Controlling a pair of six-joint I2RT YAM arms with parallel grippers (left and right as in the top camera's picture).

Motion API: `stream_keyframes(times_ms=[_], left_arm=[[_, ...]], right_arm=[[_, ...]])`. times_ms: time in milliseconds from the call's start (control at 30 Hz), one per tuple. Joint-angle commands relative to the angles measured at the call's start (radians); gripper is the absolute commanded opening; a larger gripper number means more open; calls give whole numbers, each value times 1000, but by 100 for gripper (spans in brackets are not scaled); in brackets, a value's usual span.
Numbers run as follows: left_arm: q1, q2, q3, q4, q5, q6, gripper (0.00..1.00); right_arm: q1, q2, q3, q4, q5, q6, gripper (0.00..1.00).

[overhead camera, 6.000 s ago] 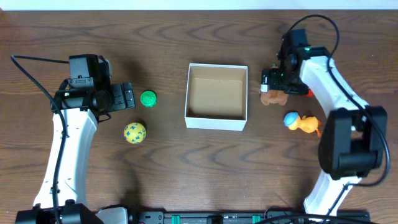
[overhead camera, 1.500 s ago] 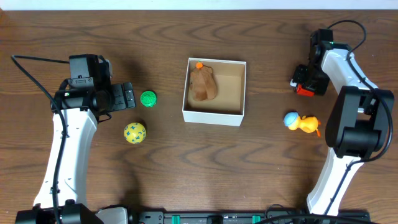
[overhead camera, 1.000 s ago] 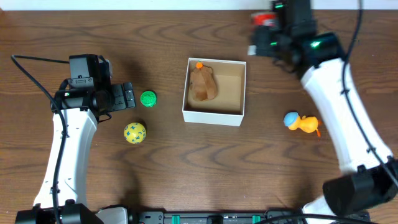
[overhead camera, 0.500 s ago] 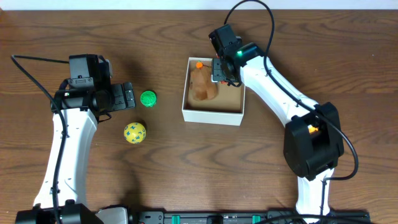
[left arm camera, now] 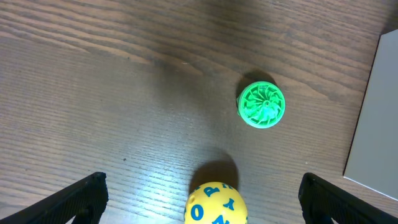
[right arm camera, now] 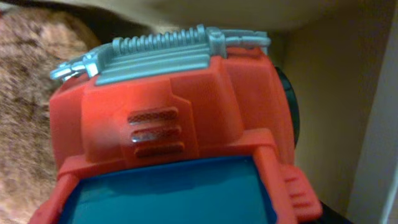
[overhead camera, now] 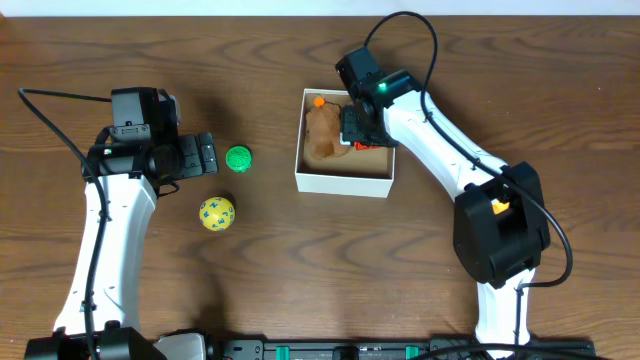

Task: Pack container
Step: 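Lift the red truck into the box beside the plush and release, then move the right gripper to the orange duck and grasp it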

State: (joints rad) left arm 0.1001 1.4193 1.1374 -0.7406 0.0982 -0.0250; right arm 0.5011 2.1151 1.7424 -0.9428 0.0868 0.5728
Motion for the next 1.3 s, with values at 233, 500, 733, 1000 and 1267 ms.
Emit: stream_keyframes(times_ms=[233,500,733,1000,1267], left_arm=[[3,5,20,-4,-1,12,98],[3,5,20,-4,-1,12,98],[3,5,20,-4,-1,12,98],[3,5,20,-4,-1,12,98],[3,5,20,-4,-1,12,98]], right_arm=[[9,-26,21,40,19,-80,79],[-59,-240,48,-45,106,-80,85],[-312,-336,46,-271,118,-73,86],[-512,-334,-166,-330,20,-74,89],[-563,-334,-476,-153,12,-80,89]])
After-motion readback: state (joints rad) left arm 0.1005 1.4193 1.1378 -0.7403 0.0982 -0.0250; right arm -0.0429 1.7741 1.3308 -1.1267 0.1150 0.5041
